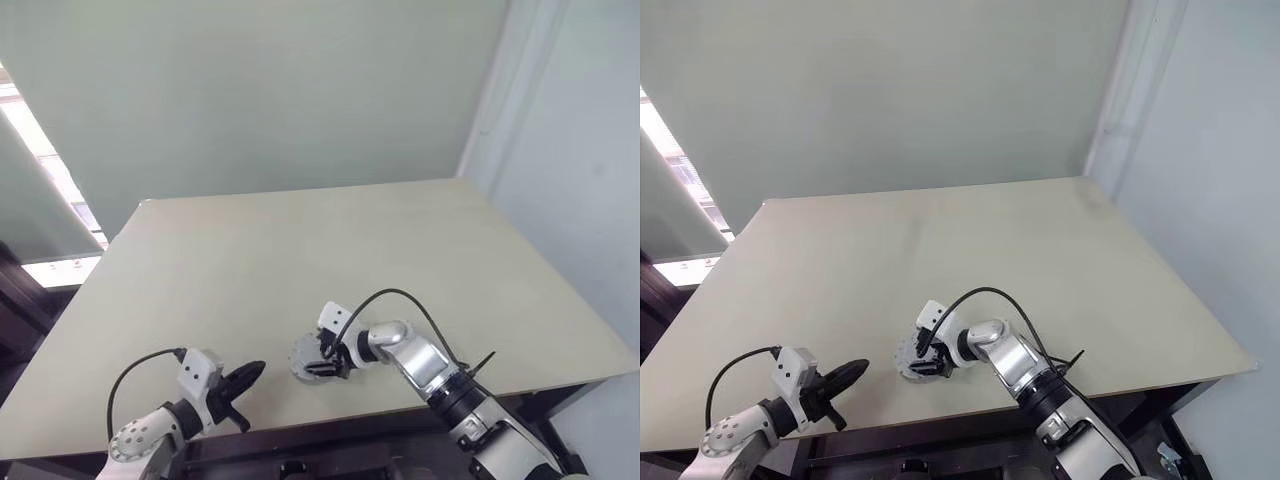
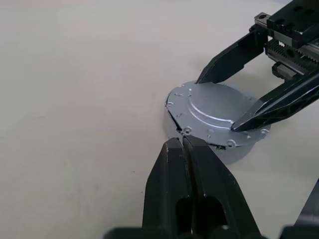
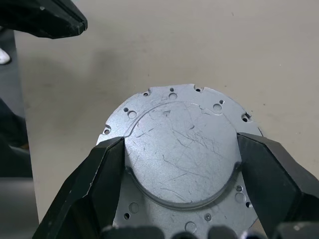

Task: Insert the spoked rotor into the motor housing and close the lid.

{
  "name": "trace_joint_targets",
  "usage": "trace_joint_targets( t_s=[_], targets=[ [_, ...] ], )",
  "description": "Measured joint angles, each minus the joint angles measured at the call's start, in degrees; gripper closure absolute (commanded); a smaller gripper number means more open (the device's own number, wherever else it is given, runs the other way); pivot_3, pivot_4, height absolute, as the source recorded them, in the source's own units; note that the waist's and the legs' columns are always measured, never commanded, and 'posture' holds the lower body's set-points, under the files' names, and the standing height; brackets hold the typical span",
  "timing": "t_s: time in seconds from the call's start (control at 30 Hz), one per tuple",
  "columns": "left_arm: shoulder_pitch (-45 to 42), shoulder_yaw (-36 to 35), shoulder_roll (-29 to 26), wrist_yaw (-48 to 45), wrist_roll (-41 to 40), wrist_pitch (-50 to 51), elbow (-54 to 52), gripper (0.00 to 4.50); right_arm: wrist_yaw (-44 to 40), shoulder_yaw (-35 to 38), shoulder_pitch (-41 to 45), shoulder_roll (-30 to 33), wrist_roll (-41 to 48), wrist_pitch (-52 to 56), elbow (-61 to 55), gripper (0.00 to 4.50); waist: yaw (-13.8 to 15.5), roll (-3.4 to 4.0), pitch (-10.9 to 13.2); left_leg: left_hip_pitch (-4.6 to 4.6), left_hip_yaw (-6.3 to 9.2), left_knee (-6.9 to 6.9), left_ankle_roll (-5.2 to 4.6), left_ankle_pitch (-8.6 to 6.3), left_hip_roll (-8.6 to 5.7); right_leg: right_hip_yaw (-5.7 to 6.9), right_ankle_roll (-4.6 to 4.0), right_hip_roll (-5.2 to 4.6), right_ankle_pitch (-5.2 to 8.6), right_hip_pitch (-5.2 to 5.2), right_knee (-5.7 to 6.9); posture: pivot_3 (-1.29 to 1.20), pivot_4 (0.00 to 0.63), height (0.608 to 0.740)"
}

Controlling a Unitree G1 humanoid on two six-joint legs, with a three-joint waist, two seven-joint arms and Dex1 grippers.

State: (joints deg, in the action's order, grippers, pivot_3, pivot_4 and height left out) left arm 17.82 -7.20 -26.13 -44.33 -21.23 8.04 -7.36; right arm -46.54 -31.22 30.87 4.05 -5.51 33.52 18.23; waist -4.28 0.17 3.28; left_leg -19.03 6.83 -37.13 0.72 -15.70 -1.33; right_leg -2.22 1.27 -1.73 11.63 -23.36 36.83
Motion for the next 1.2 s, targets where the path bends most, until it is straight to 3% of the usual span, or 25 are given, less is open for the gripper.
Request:
trace_joint_targets(
  t_s=[0.43, 1.2],
  targets=[
    [0.7, 1.5, 0.8, 0.5, 0.0, 0.0, -0.1, 4.5, 3.9, -0.1, -0.1, -1.4, -0.1, 7.7, -3.3, 1.21, 0.0, -0.02, 0.0, 0.08, 0.01, 0.03, 0.01, -0.01, 0.01, 0.02, 0.0, -0.01, 0.01, -0.03, 0.0, 0.0, 0.0, 0.74],
    [1.2, 1.8, 1.2, 0.5, 0.1, -0.3, -0.2, 4.5, 6.5, -3.8, 0.1, -0.7, -0.5, 8.1, -3.9, 1.21, 0.0, 0.2, -0.4, 0.19, -0.02, 0.15, 0.06, -0.03, 0.02, 0.03, 0.0, -0.07, 0.03, -0.03, -0.05, 0.0, 0.0, 0.74]
  ],
)
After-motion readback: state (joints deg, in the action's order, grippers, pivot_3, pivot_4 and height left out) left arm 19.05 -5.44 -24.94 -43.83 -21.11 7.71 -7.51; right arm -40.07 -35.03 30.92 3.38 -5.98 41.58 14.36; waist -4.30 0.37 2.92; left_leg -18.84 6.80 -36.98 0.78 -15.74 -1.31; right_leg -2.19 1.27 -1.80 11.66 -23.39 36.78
